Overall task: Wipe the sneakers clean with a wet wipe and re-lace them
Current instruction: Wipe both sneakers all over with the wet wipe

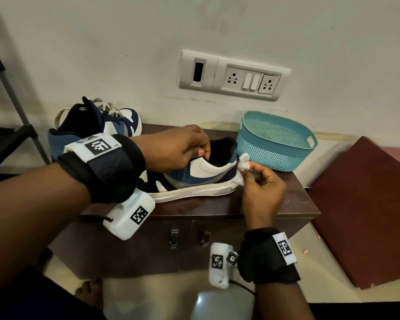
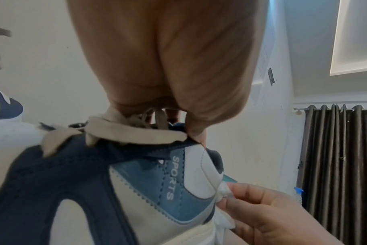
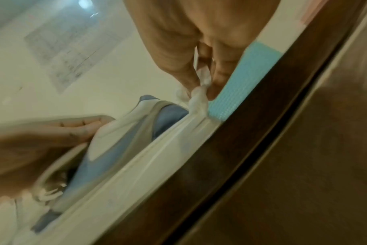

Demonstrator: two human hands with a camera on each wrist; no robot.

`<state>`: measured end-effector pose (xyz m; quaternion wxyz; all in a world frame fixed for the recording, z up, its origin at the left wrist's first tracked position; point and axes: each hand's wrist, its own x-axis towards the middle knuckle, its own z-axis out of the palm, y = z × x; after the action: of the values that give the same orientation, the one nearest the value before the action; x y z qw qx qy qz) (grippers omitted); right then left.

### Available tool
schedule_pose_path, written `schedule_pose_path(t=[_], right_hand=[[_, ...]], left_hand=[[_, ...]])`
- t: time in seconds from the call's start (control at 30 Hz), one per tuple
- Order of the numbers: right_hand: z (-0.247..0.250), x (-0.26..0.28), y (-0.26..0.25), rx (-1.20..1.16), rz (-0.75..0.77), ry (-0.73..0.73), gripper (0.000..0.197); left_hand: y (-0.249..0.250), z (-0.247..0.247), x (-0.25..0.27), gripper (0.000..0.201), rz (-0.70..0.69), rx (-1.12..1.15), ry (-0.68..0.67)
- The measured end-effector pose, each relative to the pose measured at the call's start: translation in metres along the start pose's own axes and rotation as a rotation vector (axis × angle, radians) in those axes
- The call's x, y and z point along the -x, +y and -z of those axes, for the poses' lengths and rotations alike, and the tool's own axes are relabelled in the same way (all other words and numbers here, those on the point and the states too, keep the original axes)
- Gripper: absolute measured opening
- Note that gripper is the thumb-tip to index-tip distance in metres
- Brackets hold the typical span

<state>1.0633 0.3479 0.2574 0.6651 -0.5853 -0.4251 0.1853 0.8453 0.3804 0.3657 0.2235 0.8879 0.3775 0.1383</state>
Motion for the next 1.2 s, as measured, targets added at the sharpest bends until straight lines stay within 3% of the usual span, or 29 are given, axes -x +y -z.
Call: schedule_pose_path(t=[0.13,0.3,0.57,0.67,0.83,1.0,1.2], right_hand=[[0.008,-0.002,-0.007,0.173,-0.013,-0.134,0.016],[0.005,0.043,-0.015,0.179,0.08,-0.13,0.02],[0.0,0.01,-0.011,0.211,0.024,-0.045,0.013],[-0.002,0.042,-0.01,0.212,0.136,-0.018,0.017],[0.006,0.063,-0.007,0.275,0.342,-0.205,0.024],[0.012,0.022,-0.004,0.268,0.207,-0.08,0.028],[0.0,0.068,-0.002,0.231,0.312,-0.101,0.02]], left_hand=[[0.001,0.0,-0.001,0.026,0.016,-0.019,-0.007],[0.003,-0.001,-0.004,0.019,0.046,-0.038,-0.007],[0.004,-0.002,-0.005,0.018,0.052,-0.036,0.004],[0.002,-0.004,-0.006,0.017,0.044,-0.031,0.006],[0.006,-0.002,-0.005,0.019,0.055,-0.032,-0.007],[0.005,-0.001,-0.004,0.017,0.064,-0.032,-0.009],[0.002,-0.004,-0.006,0.018,0.053,-0.032,-0.002]])
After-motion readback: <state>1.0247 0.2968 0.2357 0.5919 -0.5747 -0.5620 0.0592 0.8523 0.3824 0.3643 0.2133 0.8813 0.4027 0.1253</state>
